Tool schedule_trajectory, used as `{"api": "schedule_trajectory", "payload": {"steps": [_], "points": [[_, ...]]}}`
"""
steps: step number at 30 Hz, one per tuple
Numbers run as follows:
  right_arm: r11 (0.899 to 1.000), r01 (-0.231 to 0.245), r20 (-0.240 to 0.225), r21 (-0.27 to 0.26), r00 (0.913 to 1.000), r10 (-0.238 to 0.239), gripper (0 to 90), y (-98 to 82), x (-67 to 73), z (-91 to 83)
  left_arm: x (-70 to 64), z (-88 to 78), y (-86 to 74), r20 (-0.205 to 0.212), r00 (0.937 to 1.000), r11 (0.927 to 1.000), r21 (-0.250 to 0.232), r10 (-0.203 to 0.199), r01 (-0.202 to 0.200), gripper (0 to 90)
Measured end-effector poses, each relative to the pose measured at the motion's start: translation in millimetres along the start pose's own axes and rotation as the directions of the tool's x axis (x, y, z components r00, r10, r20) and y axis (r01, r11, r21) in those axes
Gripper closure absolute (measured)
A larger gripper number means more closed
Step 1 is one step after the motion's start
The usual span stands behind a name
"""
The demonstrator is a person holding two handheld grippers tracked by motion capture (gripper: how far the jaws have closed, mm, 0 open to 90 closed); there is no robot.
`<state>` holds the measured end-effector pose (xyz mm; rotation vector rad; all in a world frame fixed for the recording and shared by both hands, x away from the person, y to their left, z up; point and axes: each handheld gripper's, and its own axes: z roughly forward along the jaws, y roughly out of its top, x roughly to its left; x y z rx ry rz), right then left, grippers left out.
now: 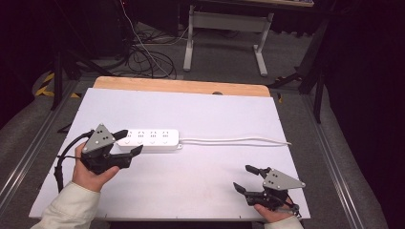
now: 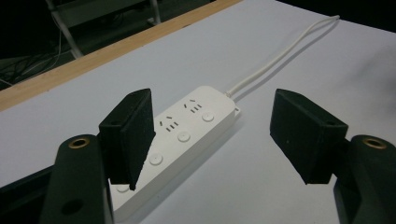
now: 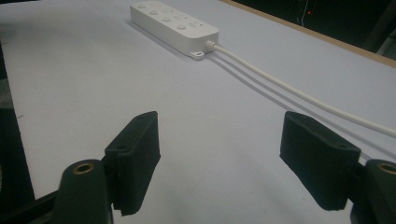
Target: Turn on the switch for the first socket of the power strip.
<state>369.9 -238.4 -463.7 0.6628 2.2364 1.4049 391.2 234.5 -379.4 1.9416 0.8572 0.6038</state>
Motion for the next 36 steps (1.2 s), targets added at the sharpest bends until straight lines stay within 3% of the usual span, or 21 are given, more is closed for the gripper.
{"api": "schedule_trajectory", "payload": {"steps": [3,8,16,23,28,36], "points": [[1.000,0.004,0.003,0.002,1.0000,-0.004,28.6,0.1,0.2,-0.1,0.8,4.0,4.6,0.007,0.9999,1.0000,-0.004,-0.009,0.009,30.9],[1.000,-0.007,0.005,0.003,1.0000,0.007,28.7,0.0,0.2,-0.3,2.4,11.3,12.9,0.003,0.9999,0.9999,0.003,0.012,-0.012,29.7],[1.000,0.001,0.002,-0.001,1.0000,-0.001,28.7,-0.1,-0.3,-0.3,9.8,26.2,22.6,0.027,0.9992,0.9995,0.008,-0.031,0.031,29.4],[1.000,-0.007,0.001,-0.002,1.0000,0.007,28.7,-0.2,-0.4,-0.3,10.7,38.7,26.9,0.021,0.9995,0.9995,0.021,-0.022,0.022,29.5],[1.000,-0.004,0.003,-0.007,1.0000,0.004,28.6,-0.1,-0.8,-0.5,12.7,46.6,26.7,0.013,0.9992,0.9988,0.033,-0.038,0.037,29.9],[1.000,0.001,0.002,-0.007,1.0000,-0.001,28.6,0.1,-1.3,0.2,12.5,57.5,26.3,-0.017,0.9997,0.9978,0.062,-0.020,0.021,44.9]]}}
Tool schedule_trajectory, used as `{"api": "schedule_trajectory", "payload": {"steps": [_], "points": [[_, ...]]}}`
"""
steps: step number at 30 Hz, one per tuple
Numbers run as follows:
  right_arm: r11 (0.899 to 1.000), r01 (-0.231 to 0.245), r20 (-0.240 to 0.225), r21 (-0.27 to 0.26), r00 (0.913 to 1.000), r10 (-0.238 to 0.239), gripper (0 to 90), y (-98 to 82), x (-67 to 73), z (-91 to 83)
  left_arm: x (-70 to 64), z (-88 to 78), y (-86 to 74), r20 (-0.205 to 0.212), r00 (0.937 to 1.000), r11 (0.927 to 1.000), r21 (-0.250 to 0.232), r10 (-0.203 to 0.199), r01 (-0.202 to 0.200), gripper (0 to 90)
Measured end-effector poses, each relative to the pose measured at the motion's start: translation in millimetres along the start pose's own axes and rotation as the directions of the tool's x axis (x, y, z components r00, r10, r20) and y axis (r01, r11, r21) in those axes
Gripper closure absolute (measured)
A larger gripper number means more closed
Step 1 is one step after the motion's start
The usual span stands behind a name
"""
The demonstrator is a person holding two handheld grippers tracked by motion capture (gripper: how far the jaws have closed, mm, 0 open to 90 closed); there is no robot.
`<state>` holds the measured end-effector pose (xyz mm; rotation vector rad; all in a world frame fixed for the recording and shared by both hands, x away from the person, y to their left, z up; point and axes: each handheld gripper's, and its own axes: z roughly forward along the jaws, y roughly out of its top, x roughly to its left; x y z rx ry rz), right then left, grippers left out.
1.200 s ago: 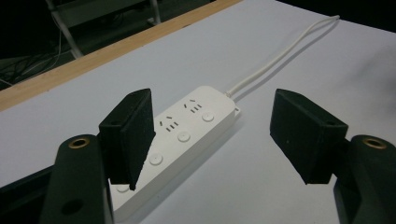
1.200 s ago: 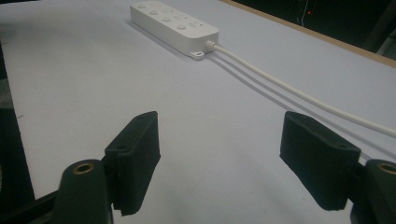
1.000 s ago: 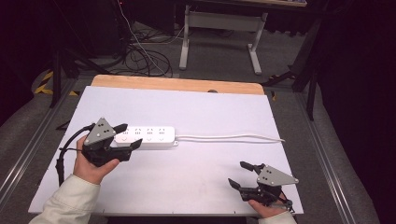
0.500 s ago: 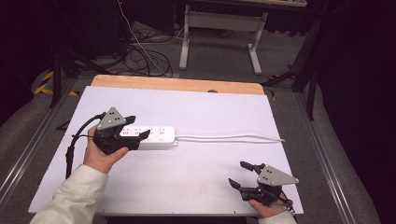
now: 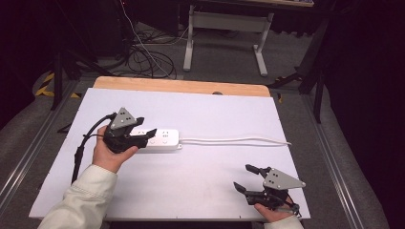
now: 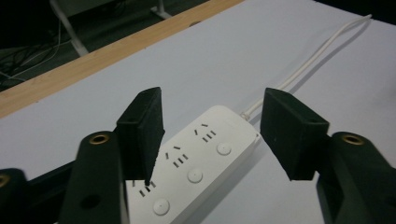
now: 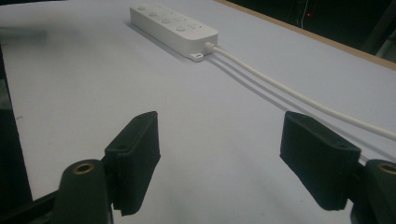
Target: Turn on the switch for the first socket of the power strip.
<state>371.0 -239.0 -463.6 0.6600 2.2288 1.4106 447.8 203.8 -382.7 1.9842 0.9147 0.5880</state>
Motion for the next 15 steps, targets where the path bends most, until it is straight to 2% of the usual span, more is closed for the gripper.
{"api": "schedule_trajectory", "payload": {"steps": [1,2,3,6,9,10,11,12,13,14,15], "points": [[1.000,0.002,0.001,-0.001,1.0000,-0.002,28.6,0.0,-0.1,-0.1,0.6,1.5,0.3,-0.004,1.0000,0.9999,0.014,0.000,0.000,46.5],[1.000,0.002,0.001,-0.001,1.0000,-0.002,28.6,0.0,-0.1,-0.1,1.0,2.8,0.3,-0.027,0.9996,0.9998,0.020,-0.003,0.003,46.5],[1.000,0.001,0.004,-0.002,1.0000,0.000,28.6,0.2,-0.2,-0.9,1.4,3.5,0.3,-0.050,0.9987,0.9998,0.017,-0.005,0.006,52.1],[1.000,0.000,0.007,-0.005,1.0000,0.000,28.6,0.1,-0.4,-1.5,4.2,7.0,0.6,-0.047,0.9987,0.9996,0.016,-0.020,0.021,51.8],[1.000,0.000,0.008,-0.008,1.0000,0.000,28.6,0.0,-0.9,-1.4,6.2,10.9,2.9,-0.053,0.9984,0.9990,0.038,-0.019,0.021,64.0],[1.000,0.000,0.007,-0.009,1.0000,0.000,28.6,0.0,-0.8,-1.4,6.8,12.4,3.5,-0.048,0.9986,0.9985,0.050,-0.021,0.023,69.6],[1.000,0.001,0.005,-0.009,1.0000,-0.001,28.6,0.1,-0.8,-1.3,9.8,17.3,4.7,-0.016,0.9995,0.9966,0.078,-0.026,0.027,77.3],[1.000,0.001,0.005,-0.009,1.0000,-0.001,28.6,0.1,-0.8,-1.3,9.8,17.3,4.7,-0.016,0.9995,0.9966,0.078,-0.026,0.027,79.8],[1.000,-0.006,0.000,-0.010,1.0000,0.006,28.6,0.2,-0.3,-1.5,11.7,20.2,4.6,0.017,0.9992,0.9957,0.086,-0.037,0.035,83.2],[1.000,-0.006,0.000,-0.010,1.0000,0.006,28.6,0.2,-0.3,-1.5,13.1,22.7,4.2,0.035,0.9983,0.9946,0.094,-0.048,0.044,83.2],[1.000,-0.007,0.000,-0.011,1.0000,0.007,28.6,0.3,-0.4,-1.7,13.6,25.3,3.7,0.045,0.9973,0.9932,0.103,-0.058,0.053,87.7]]}}
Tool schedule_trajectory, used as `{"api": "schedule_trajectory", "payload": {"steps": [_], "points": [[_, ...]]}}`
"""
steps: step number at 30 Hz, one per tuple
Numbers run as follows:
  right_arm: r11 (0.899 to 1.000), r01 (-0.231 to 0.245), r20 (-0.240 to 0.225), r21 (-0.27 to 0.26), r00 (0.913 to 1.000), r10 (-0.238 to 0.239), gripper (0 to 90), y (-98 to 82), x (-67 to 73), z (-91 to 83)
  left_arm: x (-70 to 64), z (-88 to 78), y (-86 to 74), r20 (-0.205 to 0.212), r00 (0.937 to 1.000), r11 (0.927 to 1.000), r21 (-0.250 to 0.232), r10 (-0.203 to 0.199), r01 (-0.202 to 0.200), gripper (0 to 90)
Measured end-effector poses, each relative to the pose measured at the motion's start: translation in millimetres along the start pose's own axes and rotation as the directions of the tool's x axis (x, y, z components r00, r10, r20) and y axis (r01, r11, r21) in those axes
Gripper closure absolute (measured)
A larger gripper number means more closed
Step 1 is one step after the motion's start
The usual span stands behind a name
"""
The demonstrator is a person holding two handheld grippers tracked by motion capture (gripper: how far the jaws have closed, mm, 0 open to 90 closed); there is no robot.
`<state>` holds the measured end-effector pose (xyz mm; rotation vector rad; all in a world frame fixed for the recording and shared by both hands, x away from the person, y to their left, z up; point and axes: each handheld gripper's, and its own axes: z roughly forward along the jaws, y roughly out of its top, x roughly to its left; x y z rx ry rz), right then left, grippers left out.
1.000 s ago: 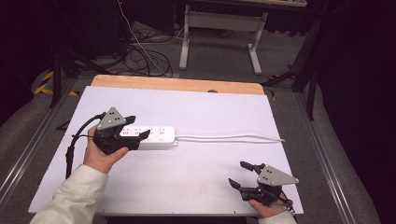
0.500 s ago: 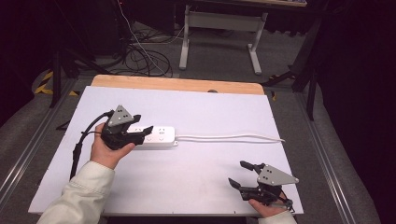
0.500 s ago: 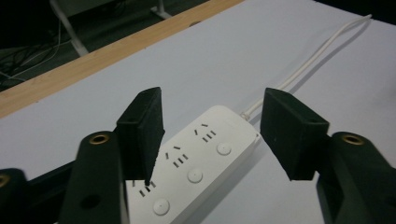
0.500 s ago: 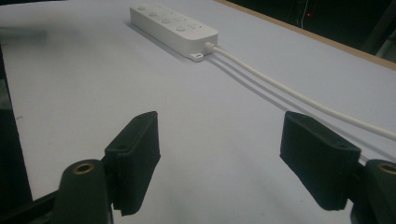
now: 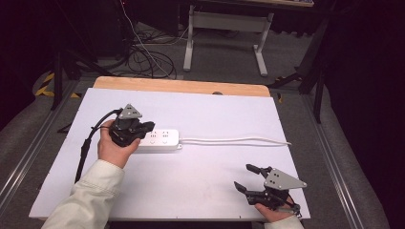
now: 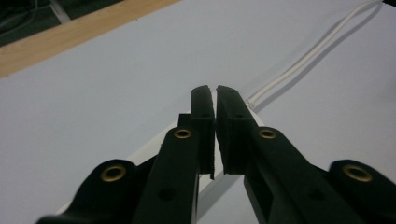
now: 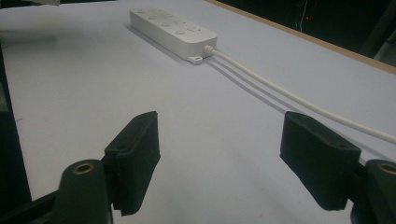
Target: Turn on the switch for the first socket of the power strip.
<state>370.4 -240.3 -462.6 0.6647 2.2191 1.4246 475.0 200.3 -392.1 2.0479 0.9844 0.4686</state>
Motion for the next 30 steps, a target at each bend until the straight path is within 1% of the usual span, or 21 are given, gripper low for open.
{"api": "schedule_trajectory", "payload": {"steps": [1,2,4,5,7,10,11,12,15,16,17,21,25,29,30], "points": [[1.000,0.000,0.001,0.001,1.0000,0.000,28.6,0.0,-0.1,-0.2,-0.1,2.9,-0.7,0.012,0.9998,0.9998,0.009,-0.016,0.015,89.4],[1.000,-0.001,0.000,0.000,1.0000,0.001,28.6,-0.1,-0.3,-0.2,0.0,5.1,-0.8,0.006,0.9998,0.9997,0.017,-0.017,0.017,89.7],[1.000,-0.001,0.000,0.000,1.0000,0.001,28.6,-0.2,-0.4,-0.3,-0.7,9.6,-1.0,0.019,0.9996,0.9995,0.022,-0.023,0.023,89.8],[1.000,0.003,0.000,0.001,1.0000,-0.003,28.6,-0.3,-0.7,-0.4,-1.4,11.6,-0.9,0.026,0.9995,0.9995,0.024,-0.019,0.018,89.9],[1.000,0.003,0.000,-0.001,1.0000,-0.003,28.6,-0.4,-0.8,-0.5,-2.9,15.3,-0.6,0.031,0.9993,0.9993,0.033,-0.020,0.019,90.0],[1.000,0.002,-0.001,0.000,1.0000,-0.002,28.6,-0.3,-1.0,-0.3,-3.3,22.6,-1.6,0.047,0.9983,0.9981,0.052,-0.034,0.031,90.0],[1.000,0.003,-0.001,0.002,1.0000,-0.003,28.6,-0.3,-1.0,-0.3,-3.1,25.0,-2.0,0.049,0.9980,0.9975,0.060,-0.041,0.038,90.0],[1.000,0.002,-0.001,-0.001,1.0000,-0.002,28.6,-0.3,-0.9,-0.4,-2.4,27.2,-2.2,0.047,0.9981,0.9972,0.065,-0.039,0.036,90.0],[1.000,0.002,0.000,-0.001,1.0000,-0.002,28.6,-0.4,-1.2,-0.7,-2.1,33.5,-3.4,0.065,0.9963,0.9954,0.081,-0.056,0.051,90.0],[1.000,0.002,0.000,-0.001,1.0000,-0.002,28.6,-0.4,-1.2,-0.7,-1.9,35.4,-3.6,0.061,0.9967,0.9951,0.087,-0.053,0.047,90.0],[1.000,0.002,0.000,-0.001,1.0000,-0.002,28.6,-0.4,-1.2,-0.7,-2.5,37.4,-4.0,0.070,0.9959,0.9944,0.093,-0.058,0.051,90.0],[1.000,0.003,0.001,-0.001,1.0000,-0.003,28.6,-0.4,-1.3,-0.8,-3.4,44.3,-4.9,0.087,0.9945,0.9923,0.114,-0.059,0.049,90.0],[1.000,0.002,-0.002,0.001,1.0000,-0.002,28.6,-0.5,-1.3,-0.4,-2.6,50.9,-6.9,0.071,0.9969,0.9901,0.138,-0.034,0.024,90.0],[1.000,0.003,-0.003,0.001,1.0000,-0.003,28.6,-0.5,-1.3,-0.4,-1.6,56.1,-9.2,0.087,0.9957,0.9872,0.158,-0.033,0.019,90.0],[1.000,0.003,-0.003,0.001,1.0000,-0.003,28.6,-0.5,-1.3,-0.4,-1.5,57.1,-9.4,0.088,0.9957,0.9867,0.162,-0.027,0.013,90.0]]}}
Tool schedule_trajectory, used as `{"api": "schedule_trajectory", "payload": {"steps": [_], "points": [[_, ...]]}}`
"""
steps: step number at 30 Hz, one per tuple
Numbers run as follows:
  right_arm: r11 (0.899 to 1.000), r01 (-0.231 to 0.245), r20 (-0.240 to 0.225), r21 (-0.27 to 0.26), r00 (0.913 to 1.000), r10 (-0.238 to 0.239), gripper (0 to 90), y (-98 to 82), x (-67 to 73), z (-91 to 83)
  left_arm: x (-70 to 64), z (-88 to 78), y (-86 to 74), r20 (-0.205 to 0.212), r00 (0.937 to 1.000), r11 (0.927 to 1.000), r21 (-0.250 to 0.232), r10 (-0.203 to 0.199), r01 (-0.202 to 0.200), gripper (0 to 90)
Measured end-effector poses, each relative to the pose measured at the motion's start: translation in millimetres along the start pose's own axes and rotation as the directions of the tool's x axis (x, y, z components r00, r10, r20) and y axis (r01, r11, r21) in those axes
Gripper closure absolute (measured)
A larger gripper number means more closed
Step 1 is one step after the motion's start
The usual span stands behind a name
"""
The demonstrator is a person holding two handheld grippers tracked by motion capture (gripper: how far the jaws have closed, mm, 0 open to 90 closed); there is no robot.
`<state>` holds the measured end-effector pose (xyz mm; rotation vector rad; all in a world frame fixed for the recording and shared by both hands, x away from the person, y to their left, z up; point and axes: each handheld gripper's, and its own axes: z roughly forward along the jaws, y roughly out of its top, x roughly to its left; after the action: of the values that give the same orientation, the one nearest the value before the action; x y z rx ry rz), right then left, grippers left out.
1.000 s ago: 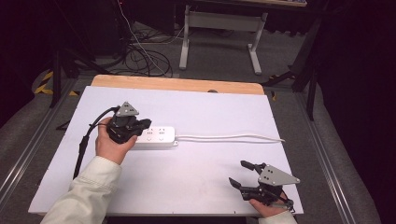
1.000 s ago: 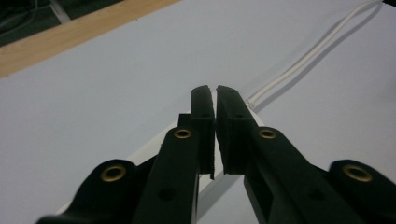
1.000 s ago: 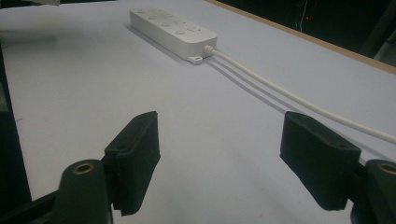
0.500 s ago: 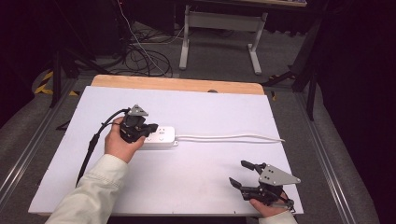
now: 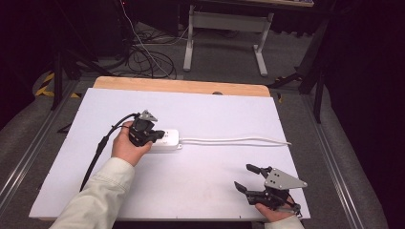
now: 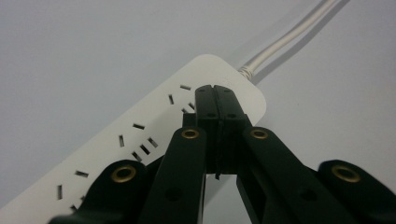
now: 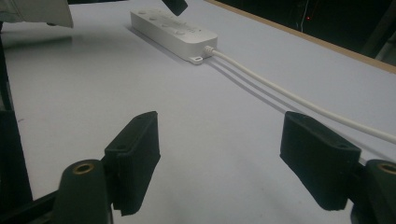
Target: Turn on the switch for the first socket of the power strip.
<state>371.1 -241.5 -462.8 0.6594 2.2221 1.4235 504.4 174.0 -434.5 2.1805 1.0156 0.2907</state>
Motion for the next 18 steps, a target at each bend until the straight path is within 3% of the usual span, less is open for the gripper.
{"api": "schedule_trajectory", "payload": {"steps": [4,11,18], "points": [[1.000,0.000,-0.001,0.001,1.0000,0.000,28.6,-0.1,0.1,0.1,-2.1,4.0,-0.6,-0.009,0.9996,0.9995,0.012,0.028,-0.028,90.0],[1.000,0.004,-0.004,0.001,1.0000,-0.004,28.6,-0.1,-0.1,0.5,-3.0,12.1,-1.7,-0.002,0.9991,0.9986,0.031,0.042,-0.042,90.0],[1.000,-0.003,-0.004,-0.001,1.0000,0.003,28.6,-0.3,-0.1,0.2,-5.2,18.1,-3.0,-0.003,0.9975,0.9973,0.021,0.071,-0.071,90.0]]}}
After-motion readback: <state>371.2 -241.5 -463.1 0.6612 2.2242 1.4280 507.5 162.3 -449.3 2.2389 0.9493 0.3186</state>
